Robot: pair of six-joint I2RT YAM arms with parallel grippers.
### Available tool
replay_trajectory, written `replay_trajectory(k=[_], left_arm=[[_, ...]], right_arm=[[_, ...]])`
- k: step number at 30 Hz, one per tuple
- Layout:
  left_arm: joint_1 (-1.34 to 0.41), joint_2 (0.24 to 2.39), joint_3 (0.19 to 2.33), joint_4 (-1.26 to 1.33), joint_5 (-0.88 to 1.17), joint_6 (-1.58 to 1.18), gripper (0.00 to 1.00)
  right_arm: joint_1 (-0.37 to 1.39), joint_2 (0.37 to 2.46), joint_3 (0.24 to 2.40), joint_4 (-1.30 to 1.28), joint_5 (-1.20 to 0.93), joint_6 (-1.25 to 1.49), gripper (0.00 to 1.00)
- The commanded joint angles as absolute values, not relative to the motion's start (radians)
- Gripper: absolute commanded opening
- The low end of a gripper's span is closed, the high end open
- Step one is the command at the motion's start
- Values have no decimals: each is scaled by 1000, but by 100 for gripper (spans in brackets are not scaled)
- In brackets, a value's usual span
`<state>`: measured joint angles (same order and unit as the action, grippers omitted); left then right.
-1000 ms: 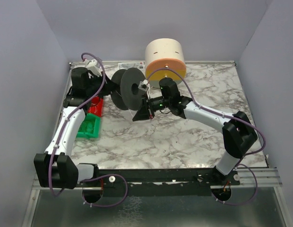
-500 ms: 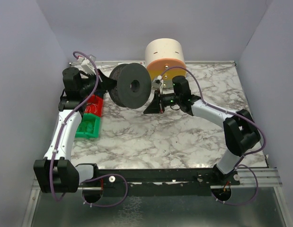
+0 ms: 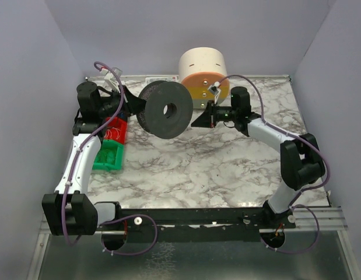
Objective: Wrap the cables
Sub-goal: Wrap the cable around the cable reel.
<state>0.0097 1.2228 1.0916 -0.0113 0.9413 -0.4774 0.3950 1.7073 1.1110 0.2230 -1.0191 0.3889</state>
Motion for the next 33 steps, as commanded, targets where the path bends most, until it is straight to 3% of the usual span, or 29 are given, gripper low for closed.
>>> replay_trajectory(k=[1,7,16,33], left_arm=[[2,1230,1146,-28,1011,-421,0],[-36,1244,1163,-62,1036,-381,0],[-113,1264,1263,-363,939,-76,0],[-229,1262,1286,-505,771,148,0]], right_arm=[[352,1671,1099,260,-1010,458,0],[343,1630,1070,298,-972,524,0],[280,1632,1111,349,-1026,667,1],[241,1655,1150,373,-1063,760,0]])
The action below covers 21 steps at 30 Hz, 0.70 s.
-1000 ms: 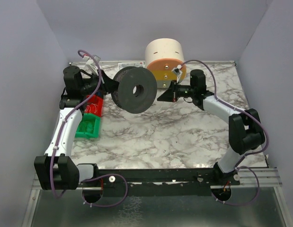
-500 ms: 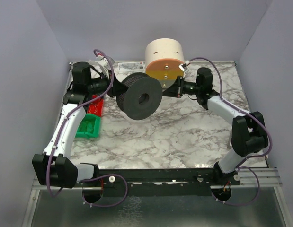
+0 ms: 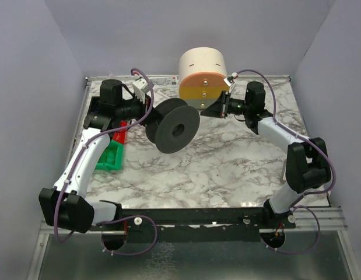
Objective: Wrap the cables
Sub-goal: Wrap the cable around the cable reel.
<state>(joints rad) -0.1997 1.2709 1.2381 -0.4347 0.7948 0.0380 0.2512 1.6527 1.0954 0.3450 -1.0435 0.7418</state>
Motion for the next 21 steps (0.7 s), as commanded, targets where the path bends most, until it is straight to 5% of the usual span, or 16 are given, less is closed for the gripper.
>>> replay_trajectory(k=[1,11,21], left_arm=[[-244,1265,1293,-531,757,182,0],[-375,1275,1319,-641,548,348,0],[-375,1270,1393,-630,570,299,0]], right_arm=[[241,1661,1163,356,-1065,750,0],[242,1641,1232,198,-1100,672,0],[241,1489,1067,204,-1101,252,0]])
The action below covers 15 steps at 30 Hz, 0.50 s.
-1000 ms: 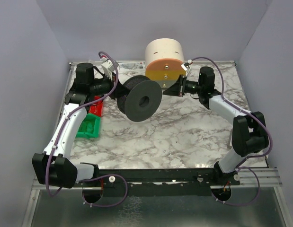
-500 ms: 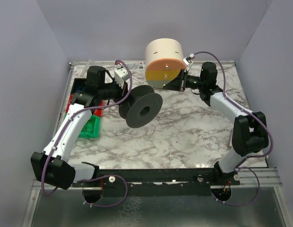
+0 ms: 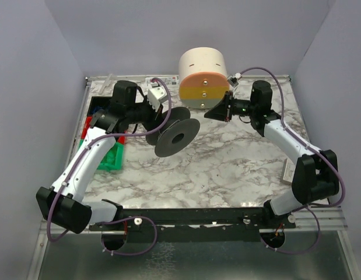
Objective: Wrap the cables
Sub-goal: Wrap the cable around the cable reel.
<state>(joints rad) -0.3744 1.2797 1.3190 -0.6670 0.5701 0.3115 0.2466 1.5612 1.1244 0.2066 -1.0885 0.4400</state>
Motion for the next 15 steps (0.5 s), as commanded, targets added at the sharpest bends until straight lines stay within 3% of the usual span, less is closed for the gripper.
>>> replay_trajectory(k=[1,2,4,6,11,15], left_arm=[[-376,1272,1397,-630,578,297,0],[-375,1273,1401,-628,588,292,0],[-375,1279,1405,-620,613,266,0],[-374,1281,1393,-587,639,224,0],[-369,1272,1346,-474,620,100,0],[-351,1262,1334,-373,527,-18,0]], right_arm=[[241,1480,1062,205,-1113,238,0],[242,1471,1060,201,-1132,221,1],[242,1448,1058,178,-1173,168,17],[241,1414,1054,135,-1197,70,23],[244,1315,1065,-129,-1259,-288,31],[287,1234,986,-32,-1232,-223,36]])
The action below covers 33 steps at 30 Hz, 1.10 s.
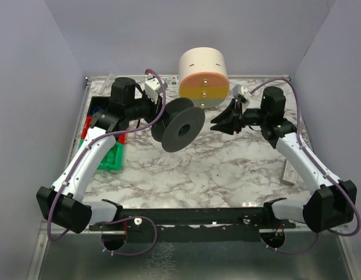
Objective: Wrap the cables
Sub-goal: Wrap the cable around the cable reel.
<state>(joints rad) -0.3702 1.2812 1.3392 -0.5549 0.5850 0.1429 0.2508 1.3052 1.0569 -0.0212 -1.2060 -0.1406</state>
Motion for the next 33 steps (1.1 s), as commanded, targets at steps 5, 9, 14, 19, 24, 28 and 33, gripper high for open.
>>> replay_trajectory(k=[5,9,14,19,24,28,33], left_arm=[[-325,1296,1369,-293,461,-166,0],[-286,1316,1368,-243,438,-264,0],[-236,1305,1318,-170,449,-355,0],[-220,1288,1292,-148,472,-378,0],[-213,1285,1282,-129,503,-400,0],[-190,1279,1263,-90,539,-440,0],[-146,1271,1228,-5,639,-535,0]], right_arm=[[424,1225,941,173,-1084,-21,43],[505,1314,973,286,-985,181,47],[575,1421,1032,297,-910,262,52],[583,1479,1065,297,-840,299,51],[583,1503,1089,294,-814,293,34],[583,1513,1101,291,-819,310,11],[570,1492,1047,330,-821,359,2]])
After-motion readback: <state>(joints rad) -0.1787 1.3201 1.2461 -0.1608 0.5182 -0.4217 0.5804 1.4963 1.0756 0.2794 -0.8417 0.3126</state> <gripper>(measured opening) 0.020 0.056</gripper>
